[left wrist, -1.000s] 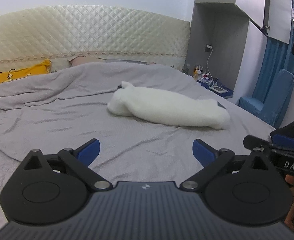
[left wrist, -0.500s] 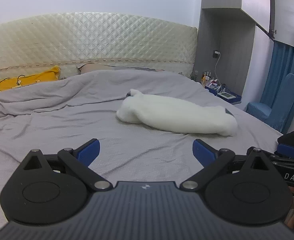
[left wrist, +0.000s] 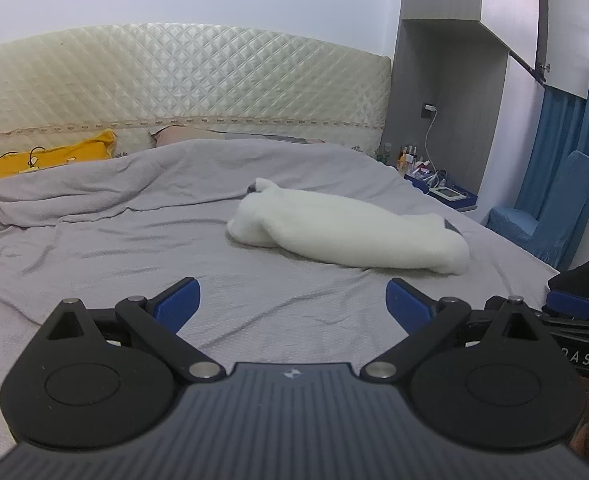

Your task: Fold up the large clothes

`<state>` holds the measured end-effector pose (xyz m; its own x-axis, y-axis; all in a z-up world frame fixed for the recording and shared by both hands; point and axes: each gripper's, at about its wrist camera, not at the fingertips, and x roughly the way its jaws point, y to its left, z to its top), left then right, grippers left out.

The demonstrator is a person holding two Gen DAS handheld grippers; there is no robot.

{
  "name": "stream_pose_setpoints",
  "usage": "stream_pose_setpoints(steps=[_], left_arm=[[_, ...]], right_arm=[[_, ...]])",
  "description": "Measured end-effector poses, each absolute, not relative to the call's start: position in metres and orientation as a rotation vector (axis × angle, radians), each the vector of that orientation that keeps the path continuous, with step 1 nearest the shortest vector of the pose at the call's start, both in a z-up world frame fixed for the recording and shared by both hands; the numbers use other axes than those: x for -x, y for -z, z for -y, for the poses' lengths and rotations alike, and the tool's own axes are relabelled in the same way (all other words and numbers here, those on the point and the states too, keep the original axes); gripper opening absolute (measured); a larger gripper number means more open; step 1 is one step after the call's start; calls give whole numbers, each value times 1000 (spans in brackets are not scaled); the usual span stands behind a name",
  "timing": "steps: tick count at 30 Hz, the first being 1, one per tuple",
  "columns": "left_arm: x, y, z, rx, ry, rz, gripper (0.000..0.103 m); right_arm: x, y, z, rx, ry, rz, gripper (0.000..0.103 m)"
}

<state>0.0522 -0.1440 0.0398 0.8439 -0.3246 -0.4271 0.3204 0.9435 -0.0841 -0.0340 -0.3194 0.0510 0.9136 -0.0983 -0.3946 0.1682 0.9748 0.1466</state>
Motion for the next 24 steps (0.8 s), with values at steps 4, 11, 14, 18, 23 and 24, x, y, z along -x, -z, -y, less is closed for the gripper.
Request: stream_pose_setpoints(steps=[4,11,14,18,23,24], left_arm=[[-51,-40,145,9,339,-453,101],[-48,-42,145,7,356,-447,101],[-47,-43,146,3,355,-444,101],[-46,-42,145,1,350,-443,101],[-47,-42,144,4,343,-445,101],[-47,-42,144,5,342,-445,101]], right_arm=[[34,-51,319,-179,138,-398,103],[32,-49,320,-179,142,-400,103],[32,-49,320,-179,140,-400,103],[32,-49,320,-178,140,-399,103],[32,-49,320,-179,140,-400,103],[32,-50,320,-179,140,-400,103]])
